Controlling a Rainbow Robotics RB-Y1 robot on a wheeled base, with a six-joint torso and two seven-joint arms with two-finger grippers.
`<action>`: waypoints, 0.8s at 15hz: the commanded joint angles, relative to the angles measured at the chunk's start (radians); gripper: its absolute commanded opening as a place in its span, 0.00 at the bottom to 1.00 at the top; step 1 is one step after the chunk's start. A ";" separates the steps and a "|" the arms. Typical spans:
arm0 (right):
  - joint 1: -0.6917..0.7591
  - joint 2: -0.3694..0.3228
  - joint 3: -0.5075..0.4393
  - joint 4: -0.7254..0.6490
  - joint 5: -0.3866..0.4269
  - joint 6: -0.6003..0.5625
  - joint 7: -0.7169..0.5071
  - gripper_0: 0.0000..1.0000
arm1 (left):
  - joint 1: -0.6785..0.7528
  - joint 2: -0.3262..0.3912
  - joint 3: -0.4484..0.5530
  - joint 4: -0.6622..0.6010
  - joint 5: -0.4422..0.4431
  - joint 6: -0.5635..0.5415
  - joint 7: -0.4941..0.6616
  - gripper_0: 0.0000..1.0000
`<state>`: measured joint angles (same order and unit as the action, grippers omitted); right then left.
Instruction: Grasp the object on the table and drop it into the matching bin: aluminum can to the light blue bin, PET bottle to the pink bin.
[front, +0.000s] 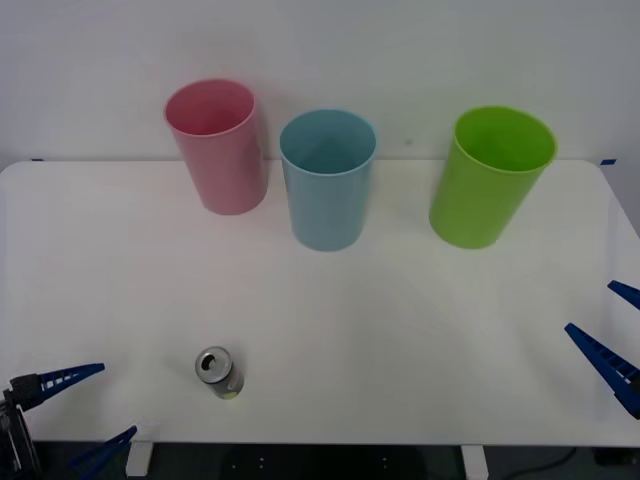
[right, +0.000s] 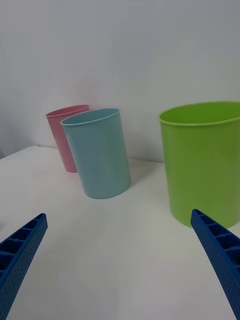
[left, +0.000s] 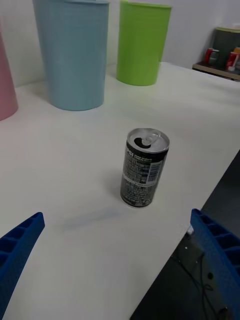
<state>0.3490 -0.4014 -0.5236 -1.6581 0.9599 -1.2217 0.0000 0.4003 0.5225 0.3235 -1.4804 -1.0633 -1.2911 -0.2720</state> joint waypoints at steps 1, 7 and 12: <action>0.000 0.000 0.000 0.000 0.000 0.000 0.000 1.00 | -0.014 -0.006 -0.038 0.031 0.014 0.000 -0.009 1.00; 0.000 0.000 0.000 0.000 0.000 0.000 0.000 1.00 | -0.041 -0.098 -0.050 0.045 -0.007 0.009 -0.046 1.00; 0.000 0.000 0.000 0.000 0.000 0.000 0.000 1.00 | -0.078 -0.134 -0.050 0.048 -0.096 0.015 -0.075 1.00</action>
<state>0.3490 -0.4014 -0.5236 -1.6581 0.9599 -1.2217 0.0000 0.3257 0.3956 0.2730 -1.4328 -1.1509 -1.2769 -0.3420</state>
